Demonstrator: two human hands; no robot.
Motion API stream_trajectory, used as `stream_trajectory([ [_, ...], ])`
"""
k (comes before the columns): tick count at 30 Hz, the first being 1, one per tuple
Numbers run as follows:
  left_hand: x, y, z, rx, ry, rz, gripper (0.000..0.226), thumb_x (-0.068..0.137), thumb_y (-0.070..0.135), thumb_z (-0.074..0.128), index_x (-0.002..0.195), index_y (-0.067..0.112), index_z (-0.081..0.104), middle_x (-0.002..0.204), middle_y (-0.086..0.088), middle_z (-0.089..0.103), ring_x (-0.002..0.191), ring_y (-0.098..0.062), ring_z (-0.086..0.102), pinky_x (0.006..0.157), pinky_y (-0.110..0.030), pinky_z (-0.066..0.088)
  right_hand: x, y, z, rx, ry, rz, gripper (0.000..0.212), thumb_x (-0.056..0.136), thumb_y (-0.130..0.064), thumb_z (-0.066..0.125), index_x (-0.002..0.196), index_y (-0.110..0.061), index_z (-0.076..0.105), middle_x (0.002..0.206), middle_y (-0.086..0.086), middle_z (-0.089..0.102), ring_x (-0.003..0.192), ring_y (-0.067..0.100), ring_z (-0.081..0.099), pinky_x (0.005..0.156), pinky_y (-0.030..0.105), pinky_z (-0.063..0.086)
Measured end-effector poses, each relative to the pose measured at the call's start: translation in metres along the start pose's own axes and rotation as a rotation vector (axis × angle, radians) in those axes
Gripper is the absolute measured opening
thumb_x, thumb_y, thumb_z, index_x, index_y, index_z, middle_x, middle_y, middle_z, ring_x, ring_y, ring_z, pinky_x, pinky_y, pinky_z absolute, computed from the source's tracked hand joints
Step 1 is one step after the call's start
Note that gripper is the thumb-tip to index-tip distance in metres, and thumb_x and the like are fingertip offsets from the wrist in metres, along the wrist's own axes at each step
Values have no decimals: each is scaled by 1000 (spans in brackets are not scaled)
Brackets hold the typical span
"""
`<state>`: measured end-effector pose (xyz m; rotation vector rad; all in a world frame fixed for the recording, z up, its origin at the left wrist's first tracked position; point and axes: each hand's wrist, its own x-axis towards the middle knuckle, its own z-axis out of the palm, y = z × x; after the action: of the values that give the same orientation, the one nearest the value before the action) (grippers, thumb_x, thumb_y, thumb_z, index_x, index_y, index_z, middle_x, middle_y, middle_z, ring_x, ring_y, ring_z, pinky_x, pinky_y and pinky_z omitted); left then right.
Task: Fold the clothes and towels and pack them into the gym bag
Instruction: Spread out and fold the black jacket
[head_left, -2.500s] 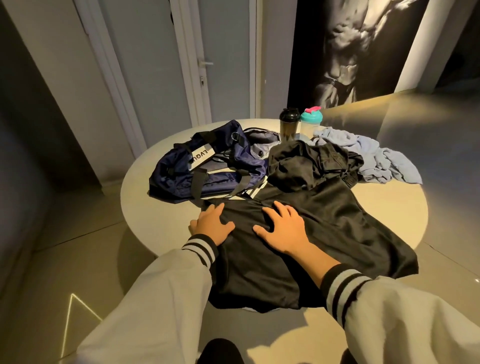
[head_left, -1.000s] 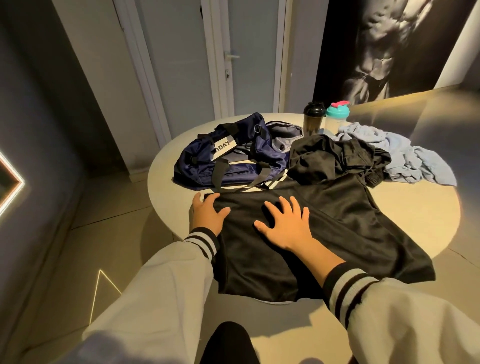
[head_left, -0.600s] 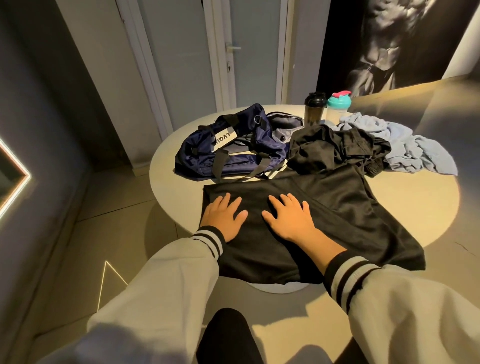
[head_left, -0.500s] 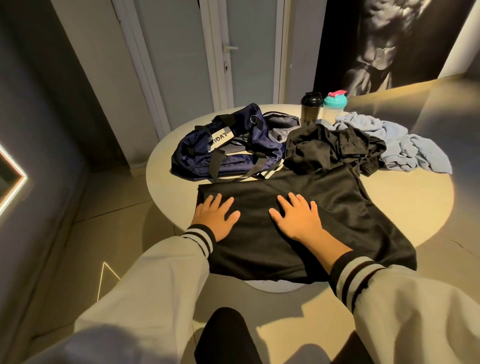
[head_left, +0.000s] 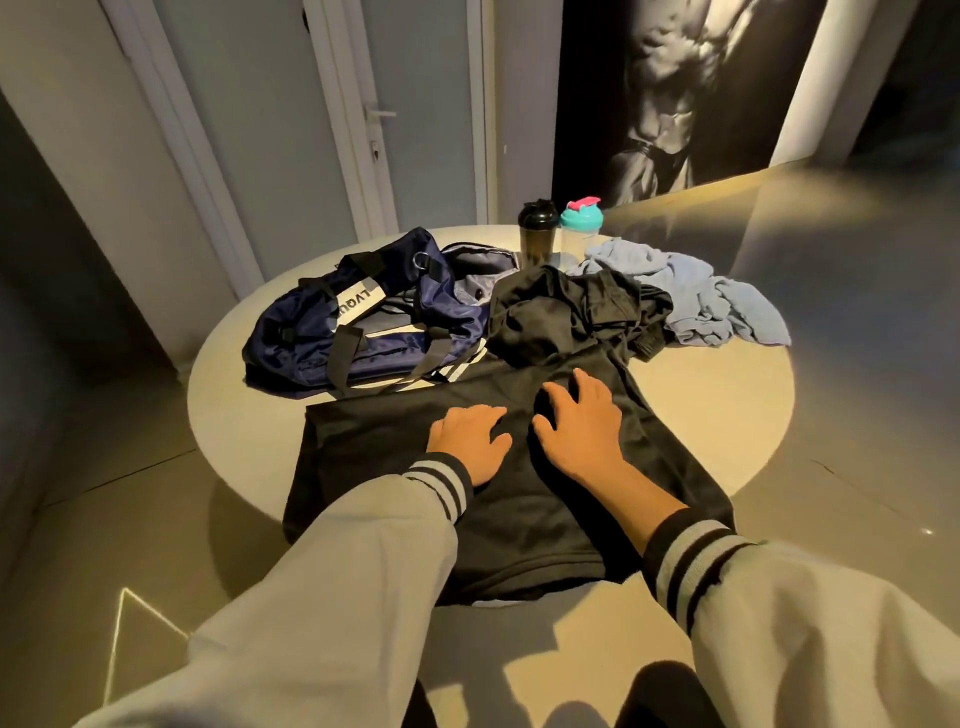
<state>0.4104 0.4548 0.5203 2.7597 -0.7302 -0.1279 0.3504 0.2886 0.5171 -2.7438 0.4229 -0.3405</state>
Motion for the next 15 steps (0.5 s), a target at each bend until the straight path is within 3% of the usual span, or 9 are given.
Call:
stream_trajectory([
  [2, 6, 3, 3, 89, 52, -61, 48, 99, 48, 45, 144, 32, 46, 147, 1, 46, 133, -28, 41, 109, -44, 32, 4, 18, -9, -12, -12, 85, 56, 101, -46, 46, 152, -28, 32, 166, 14, -1, 152, 33, -6, 118, 54, 11],
  [4, 15, 10, 4, 109, 77, -95, 45, 97, 46, 47, 140, 33, 48, 142, -1, 47, 130, -28, 41, 111, -44, 28, 7, 32, -12, 12, -25, 118, 57, 102, -46, 44, 154, -30, 28, 166, 14, -3, 152, 34, -8, 118, 55, 8],
  [7, 33, 32, 9, 14, 149, -4, 43, 93, 35, 54, 136, 31, 52, 140, 2, 49, 130, -25, 41, 115, -40, 24, 16, 40, -13, 62, -36, 145, 59, 101, -49, 43, 155, -32, 25, 162, 16, 17, 149, 36, 11, 116, 53, 17],
  [10, 43, 49, 23, -61, 206, 72, 47, 97, 38, 52, 142, 28, 49, 149, 2, 46, 136, -22, 40, 116, -38, 26, 25, 42, -12, 108, -52, 102, 55, 103, -44, 42, 154, -30, 30, 152, 9, 36, 140, 32, 35, 108, 50, 27],
  [15, 50, 44, 37, -55, 128, 92, 59, 100, 49, 44, 154, 29, 32, 163, 0, 26, 147, -23, 24, 120, -41, 19, 39, 57, -21, 410, 64, 44, 46, 100, -22, 55, 145, -19, 49, 143, 5, 51, 134, 23, 45, 110, 33, 32],
])
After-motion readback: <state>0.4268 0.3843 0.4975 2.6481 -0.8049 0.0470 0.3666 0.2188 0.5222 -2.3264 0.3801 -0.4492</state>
